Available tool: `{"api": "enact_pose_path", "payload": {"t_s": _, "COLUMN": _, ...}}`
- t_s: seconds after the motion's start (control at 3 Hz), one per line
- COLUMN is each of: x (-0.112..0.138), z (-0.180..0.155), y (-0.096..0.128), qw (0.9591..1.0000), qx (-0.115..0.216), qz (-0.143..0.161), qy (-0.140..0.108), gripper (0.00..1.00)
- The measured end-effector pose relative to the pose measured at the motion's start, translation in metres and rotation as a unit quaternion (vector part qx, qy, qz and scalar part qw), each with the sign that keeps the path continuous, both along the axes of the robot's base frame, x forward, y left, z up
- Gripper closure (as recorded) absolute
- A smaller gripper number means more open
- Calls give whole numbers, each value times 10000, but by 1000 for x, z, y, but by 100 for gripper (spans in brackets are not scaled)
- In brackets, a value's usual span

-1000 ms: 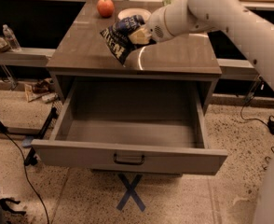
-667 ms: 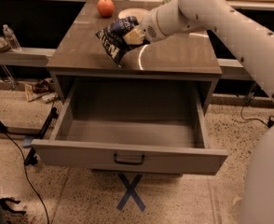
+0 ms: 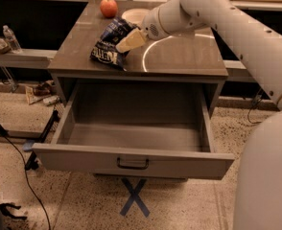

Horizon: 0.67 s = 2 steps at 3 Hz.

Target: Pick blue chip bag from top drawer and place on counter

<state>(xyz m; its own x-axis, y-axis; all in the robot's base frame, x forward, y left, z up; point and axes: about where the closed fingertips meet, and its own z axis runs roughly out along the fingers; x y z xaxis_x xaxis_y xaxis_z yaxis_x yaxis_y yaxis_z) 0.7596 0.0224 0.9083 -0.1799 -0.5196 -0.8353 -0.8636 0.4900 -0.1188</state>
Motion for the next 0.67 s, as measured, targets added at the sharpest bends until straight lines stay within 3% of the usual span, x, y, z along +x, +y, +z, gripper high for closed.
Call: {"api": "enact_pose_path", "payload": {"t_s": 0.67, "x": 2, "z": 4, "y": -5, "qw": 10000, "qx": 4, "qz": -20, "qy": -3, "gripper": 0}}
